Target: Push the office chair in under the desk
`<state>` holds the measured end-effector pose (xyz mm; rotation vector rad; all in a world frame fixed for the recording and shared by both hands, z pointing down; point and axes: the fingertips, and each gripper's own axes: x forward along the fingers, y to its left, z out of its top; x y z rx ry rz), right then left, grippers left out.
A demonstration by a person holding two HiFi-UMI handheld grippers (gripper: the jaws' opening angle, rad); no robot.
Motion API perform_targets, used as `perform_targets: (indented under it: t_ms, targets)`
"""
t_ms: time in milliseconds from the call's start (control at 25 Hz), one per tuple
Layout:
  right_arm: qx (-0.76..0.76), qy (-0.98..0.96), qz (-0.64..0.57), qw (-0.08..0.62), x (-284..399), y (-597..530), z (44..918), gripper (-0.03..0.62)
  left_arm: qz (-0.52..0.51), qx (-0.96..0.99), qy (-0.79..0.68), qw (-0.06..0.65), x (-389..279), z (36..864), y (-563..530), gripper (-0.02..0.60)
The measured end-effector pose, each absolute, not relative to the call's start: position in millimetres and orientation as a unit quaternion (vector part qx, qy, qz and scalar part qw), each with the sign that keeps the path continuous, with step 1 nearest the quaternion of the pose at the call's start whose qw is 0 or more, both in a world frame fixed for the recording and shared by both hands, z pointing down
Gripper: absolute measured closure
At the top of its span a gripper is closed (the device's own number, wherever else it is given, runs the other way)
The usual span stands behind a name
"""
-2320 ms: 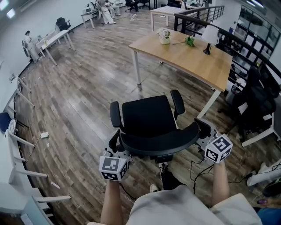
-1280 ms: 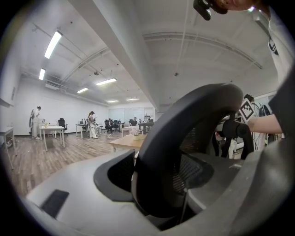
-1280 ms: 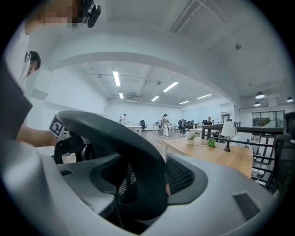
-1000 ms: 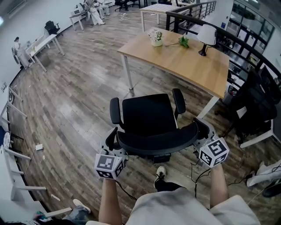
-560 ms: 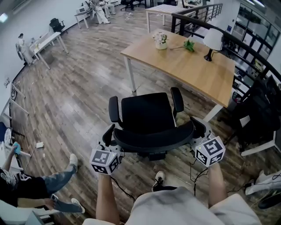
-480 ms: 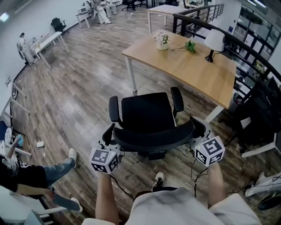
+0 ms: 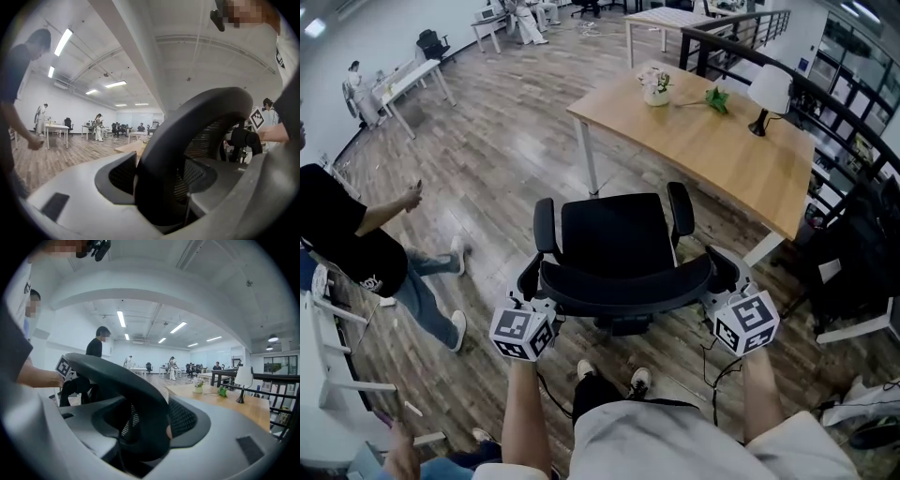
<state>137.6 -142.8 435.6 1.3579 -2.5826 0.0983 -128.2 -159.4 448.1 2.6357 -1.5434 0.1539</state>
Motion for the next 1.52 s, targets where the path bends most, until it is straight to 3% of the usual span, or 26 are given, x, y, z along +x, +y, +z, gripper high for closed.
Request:
perform_targets:
  t_ms: [840, 1520]
  targets:
    - [0.525, -0.841, 0.045, 0.123, 103.9, -178.5, 426.4, 0.345, 0.045, 0.896, -0.440, 0.046, -156.0, 437.8, -232.6, 0.285]
    - [0.580, -0.805, 0.052, 0.119, 116.9, -225.3, 430.6, 0.345, 0.049, 0.918, -0.389, 0.054, -136.9, 444.7, -304.1, 0.285]
